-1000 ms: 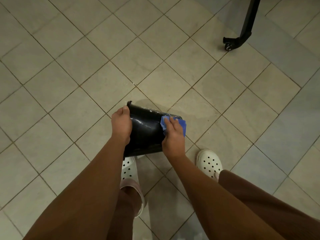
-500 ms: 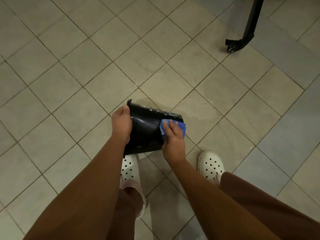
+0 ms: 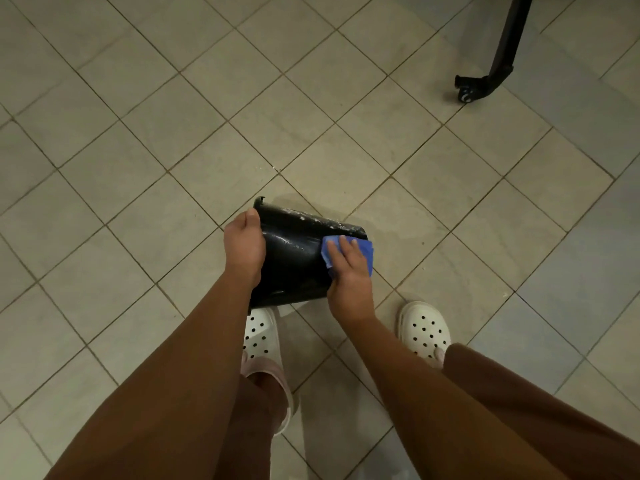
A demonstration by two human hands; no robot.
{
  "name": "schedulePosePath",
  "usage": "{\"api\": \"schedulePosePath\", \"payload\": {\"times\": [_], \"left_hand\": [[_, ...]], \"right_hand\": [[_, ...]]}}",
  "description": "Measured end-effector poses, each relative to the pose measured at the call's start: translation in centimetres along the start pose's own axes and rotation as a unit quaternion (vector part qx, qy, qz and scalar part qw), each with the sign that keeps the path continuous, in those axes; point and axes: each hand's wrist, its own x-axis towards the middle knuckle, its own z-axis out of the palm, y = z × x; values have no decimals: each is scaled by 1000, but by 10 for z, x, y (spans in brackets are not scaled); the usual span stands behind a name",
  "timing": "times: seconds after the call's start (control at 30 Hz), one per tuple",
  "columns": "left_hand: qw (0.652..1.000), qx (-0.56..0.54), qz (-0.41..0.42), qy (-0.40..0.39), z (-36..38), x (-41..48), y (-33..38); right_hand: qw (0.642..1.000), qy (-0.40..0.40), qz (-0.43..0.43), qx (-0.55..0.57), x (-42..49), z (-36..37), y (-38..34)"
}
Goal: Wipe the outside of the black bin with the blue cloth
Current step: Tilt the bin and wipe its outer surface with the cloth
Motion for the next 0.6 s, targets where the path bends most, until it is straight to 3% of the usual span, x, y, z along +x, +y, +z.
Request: {"api": "schedulePosePath", "payload": {"times": [0.1, 0.27, 0.5, 0.6], "left_hand": [[1000, -10, -5, 9, -1, -1, -1], [1000, -13, -7, 13, 0, -2, -1], [1000, 4, 16, -4, -1, -2, -1], [1000, 4, 19, -4, -1, -3, -3]], "right_hand": [[1000, -18, -20, -7, 16, -3, 0], [992, 25, 124, -5, 20, -11, 10], [1000, -6, -18, -17, 9, 0, -8], [1000, -22, 10, -12, 34, -10, 1]]}}
